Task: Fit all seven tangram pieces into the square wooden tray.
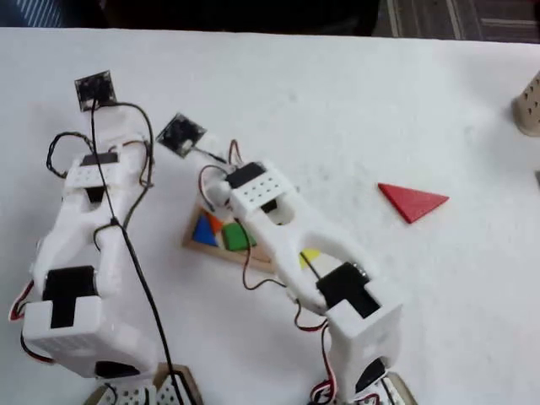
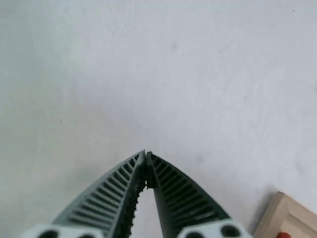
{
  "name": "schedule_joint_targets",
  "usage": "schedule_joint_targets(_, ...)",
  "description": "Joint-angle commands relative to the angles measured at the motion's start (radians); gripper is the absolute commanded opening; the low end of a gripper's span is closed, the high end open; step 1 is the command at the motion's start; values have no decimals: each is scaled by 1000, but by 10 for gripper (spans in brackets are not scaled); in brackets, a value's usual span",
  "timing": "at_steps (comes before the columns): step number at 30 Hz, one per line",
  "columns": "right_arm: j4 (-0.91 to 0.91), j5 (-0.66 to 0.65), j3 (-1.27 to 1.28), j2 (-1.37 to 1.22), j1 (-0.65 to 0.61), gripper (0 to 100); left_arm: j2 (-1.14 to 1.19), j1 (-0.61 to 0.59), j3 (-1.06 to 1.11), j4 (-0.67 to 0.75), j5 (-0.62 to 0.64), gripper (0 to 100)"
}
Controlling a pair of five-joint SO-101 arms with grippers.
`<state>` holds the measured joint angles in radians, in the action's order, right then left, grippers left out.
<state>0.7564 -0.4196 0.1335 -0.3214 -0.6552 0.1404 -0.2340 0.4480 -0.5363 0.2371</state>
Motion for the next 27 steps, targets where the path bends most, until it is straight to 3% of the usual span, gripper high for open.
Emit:
schedule_joint_targets(1,-41,-41,-21,2,-8,18,-7,7,-46,28,0,23)
schedule_joint_targets(8,-27,-48,-25,-73,28,18,-5,2,-44,28,0,23)
schedule_joint_targets(18,64,-46,-23,-15,219,18,-5,2,-44,23,0,23)
schedule_joint_targets(27,134,14,-21,124,220,18,-7,2,-44,21,0,23)
